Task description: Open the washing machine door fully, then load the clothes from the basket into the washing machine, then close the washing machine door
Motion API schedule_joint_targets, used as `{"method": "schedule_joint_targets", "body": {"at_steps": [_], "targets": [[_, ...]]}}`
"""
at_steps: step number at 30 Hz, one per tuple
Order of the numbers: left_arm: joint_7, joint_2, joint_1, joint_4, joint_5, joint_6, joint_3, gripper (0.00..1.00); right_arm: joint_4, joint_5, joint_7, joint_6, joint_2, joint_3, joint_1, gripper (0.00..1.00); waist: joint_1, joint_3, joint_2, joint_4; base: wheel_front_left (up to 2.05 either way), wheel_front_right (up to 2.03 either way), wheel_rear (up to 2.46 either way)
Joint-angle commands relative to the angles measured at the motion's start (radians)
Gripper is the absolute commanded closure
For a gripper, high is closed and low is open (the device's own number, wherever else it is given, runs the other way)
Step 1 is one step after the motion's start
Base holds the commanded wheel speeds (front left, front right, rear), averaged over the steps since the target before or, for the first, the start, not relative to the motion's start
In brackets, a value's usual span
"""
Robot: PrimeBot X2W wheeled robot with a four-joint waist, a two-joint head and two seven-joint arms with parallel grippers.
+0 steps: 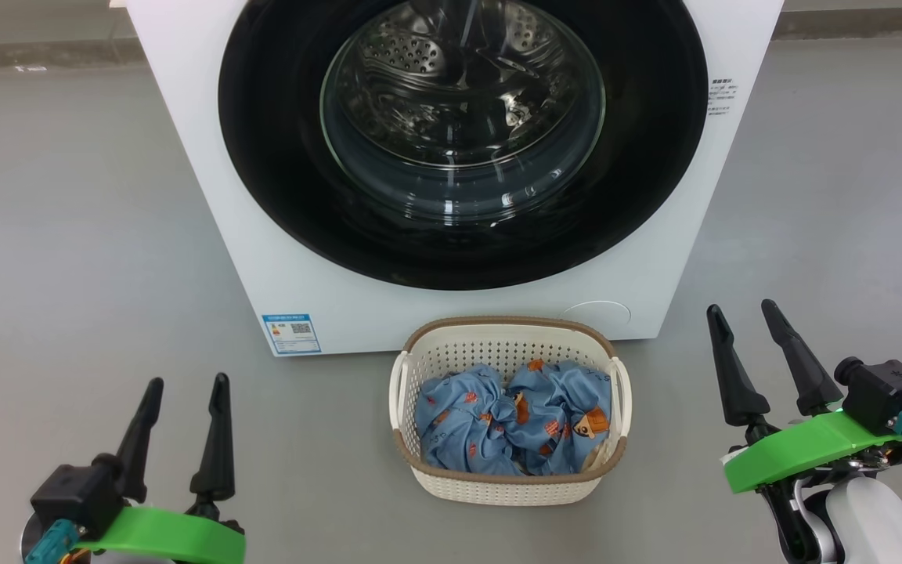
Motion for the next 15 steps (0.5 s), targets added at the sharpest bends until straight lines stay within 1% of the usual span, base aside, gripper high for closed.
{"method": "schedule_joint_targets", "body": {"at_steps": [1, 15], "targets": [[-0.007, 0.022, -0.051, -0.015, 0.012, -0.008, 0.03, 0.0, -0.022, -0.007, -0.012, 0.006, -0.015, 0.026, -0.034, 0.0, 0.0, 0.0, -0.0001, 0.0, 0.0, 0.0, 0.0], [-0.007, 0.017, -0.051, -0.019, 0.013, -0.015, 0.037, 0.0, -0.018, -0.006, -0.012, 0.006, -0.014, 0.032, -0.033, 0.0, 0.0, -0.001, -0.0001, -0.001, 0.0, 0.0, 0.0]]}}
